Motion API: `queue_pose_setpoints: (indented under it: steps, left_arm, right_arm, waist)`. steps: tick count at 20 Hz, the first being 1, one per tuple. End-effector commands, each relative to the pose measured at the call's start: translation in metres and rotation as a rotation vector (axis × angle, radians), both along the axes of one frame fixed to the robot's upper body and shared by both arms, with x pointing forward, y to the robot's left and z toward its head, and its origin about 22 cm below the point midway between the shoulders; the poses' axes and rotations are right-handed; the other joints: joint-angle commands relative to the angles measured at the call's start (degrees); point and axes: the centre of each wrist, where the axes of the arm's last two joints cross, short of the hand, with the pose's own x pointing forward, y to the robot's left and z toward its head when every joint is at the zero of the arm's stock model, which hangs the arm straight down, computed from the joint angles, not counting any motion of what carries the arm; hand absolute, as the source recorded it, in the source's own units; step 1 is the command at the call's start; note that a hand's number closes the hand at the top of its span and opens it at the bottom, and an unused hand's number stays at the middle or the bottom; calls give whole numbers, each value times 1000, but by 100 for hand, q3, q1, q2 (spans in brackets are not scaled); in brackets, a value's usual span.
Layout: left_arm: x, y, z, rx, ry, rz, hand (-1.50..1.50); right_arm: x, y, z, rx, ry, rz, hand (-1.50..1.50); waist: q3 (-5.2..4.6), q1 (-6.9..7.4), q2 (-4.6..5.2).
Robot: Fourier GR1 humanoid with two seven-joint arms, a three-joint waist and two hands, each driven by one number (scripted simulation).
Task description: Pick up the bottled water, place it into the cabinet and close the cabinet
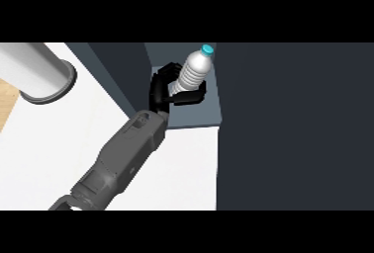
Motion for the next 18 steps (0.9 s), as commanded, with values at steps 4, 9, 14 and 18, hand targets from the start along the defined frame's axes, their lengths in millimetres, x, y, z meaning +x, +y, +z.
queue_pose_setpoints:
  steps: [4, 9, 14, 18]
  left_arm:
    - [18, 16, -1, 317, -33, 169, 150]
    - [31, 19, 16, 357, -27, 233, -150]
    - [35, 9, 28, 308, -97, 207, -150]
    - [35, 8, 38, 125, -223, 150, -150]
  right_arm:
    - [-1, 0, 19, 53, -34, 12, -150]
    - [5, -5, -2, 55, -36, 29, -150]
    - [4, -4, 6, 48, -25, 34, -150]
    - [3, -7, 10, 60, -41, 38, -150]
  waist:
    - [4, -31, 22]
    - [3, -86, 76]
    - [-7, -46, 82]
    - [-17, 11, 70]
